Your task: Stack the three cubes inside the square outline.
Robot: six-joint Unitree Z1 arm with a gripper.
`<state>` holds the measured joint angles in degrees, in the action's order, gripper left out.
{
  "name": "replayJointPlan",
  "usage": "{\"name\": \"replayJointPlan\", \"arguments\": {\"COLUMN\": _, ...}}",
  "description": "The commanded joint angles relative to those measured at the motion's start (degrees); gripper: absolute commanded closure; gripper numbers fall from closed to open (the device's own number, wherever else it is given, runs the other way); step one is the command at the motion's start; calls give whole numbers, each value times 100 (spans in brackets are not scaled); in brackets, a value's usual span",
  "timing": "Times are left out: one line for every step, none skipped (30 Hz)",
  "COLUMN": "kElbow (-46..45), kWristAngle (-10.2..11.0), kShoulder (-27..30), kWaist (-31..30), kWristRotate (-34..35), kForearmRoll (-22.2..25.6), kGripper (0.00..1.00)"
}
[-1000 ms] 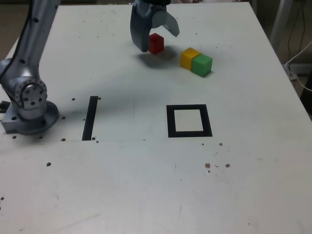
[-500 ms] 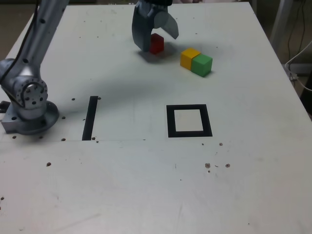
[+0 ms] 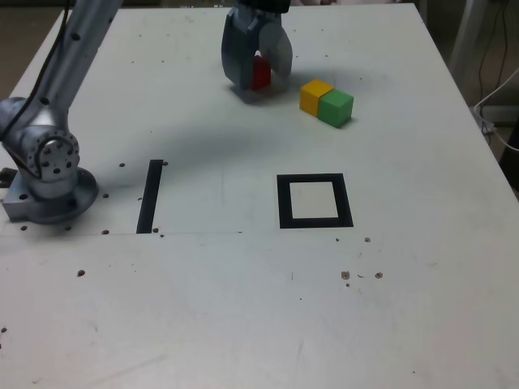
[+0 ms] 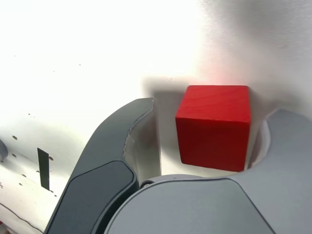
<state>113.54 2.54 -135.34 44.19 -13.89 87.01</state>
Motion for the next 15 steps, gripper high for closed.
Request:
{"name": "replayJointPlan", "arguments": {"kElbow": 53, "kWristAngle": -2, "kShoulder": -5, "kWaist": 9, "kWristRotate": -31, "kForearmRoll": 42, "kGripper": 59}}
{"name": "replayJointPlan", "arguments": {"kElbow": 78, "kWristAngle": -1, "kShoulder": -4, "kWaist": 6, "kWristRotate": -46, "kForearmRoll": 47, "kGripper": 62}}
{"name": "replayJointPlan", "arguments": {"kElbow": 100, "kWristAngle": 0, "kShoulder": -2, "kWaist": 1, "kWristRotate": -63, "kForearmRoll": 50, "kGripper": 65}}
{"name": "replayJointPlan", "arguments": {"kElbow": 118, "kWristAngle": 1, "kShoulder": -2, "kWaist": -5, "kWristRotate": -80, "kForearmRoll": 54, "kGripper": 67}}
{"name": "replayJointPlan", "arguments": {"kElbow": 133, "kWristAngle": 1, "kShoulder": -2, "kWaist": -11, "kWristRotate": -97, "kForearmRoll": 58, "kGripper": 69}}
{"name": "replayJointPlan", "arguments": {"kElbow": 150, "kWristAngle": -1, "kShoulder": -3, "kWaist": -20, "kWristRotate": -118, "kForearmRoll": 67, "kGripper": 70}}
{"name": "replayJointPlan", "arguments": {"kElbow": 156, "kWristAngle": -2, "kShoulder": -3, "kWaist": -27, "kWristRotate": -129, "kForearmRoll": 75, "kGripper": 70}}
{"name": "replayJointPlan", "arguments": {"kElbow": 157, "kWristAngle": -3, "kShoulder": -2, "kWaist": -33, "kWristRotate": -138, "kForearmRoll": 84, "kGripper": 71}}
{"name": "replayJointPlan", "arguments": {"kElbow": 157, "kWristAngle": -5, "kShoulder": 1, "kWaist": -37, "kWristRotate": -145, "kForearmRoll": 94, "kGripper": 71}}
{"name": "replayJointPlan", "arguments": {"kElbow": 156, "kWristAngle": -6, "kShoulder": 6, "kWaist": -41, "kWristRotate": -152, "kForearmRoll": 104, "kGripper": 71}}
{"name": "replayJointPlan", "arguments": {"kElbow": 155, "kWristAngle": -7, "kShoulder": 12, "kWaist": -45, "kWristRotate": -159, "kForearmRoll": 114, "kGripper": 71}}
{"name": "replayJointPlan", "arguments": {"kElbow": 153, "kWristAngle": -7, "kShoulder": 19, "kWaist": -49, "kWristRotate": -165, "kForearmRoll": 125, "kGripper": 71}}
{"name": "replayJointPlan", "arguments": {"kElbow": 150, "kWristAngle": -8, "kShoulder": 28, "kWaist": -56, "kWristRotate": -169, "kForearmRoll": 136, "kGripper": 71}}
{"name": "replayJointPlan", "arguments": {"kElbow": 145, "kWristAngle": -7, "kShoulder": 38, "kWaist": -62, "kWristRotate": -171, "kForearmRoll": 147, "kGripper": 71}}
{"name": "replayJointPlan", "arguments": {"kElbow": 139, "kWristAngle": -7, "kShoulder": 52, "kWaist": -71, "kWristRotate": -172, "kForearmRoll": 159, "kGripper": 71}}
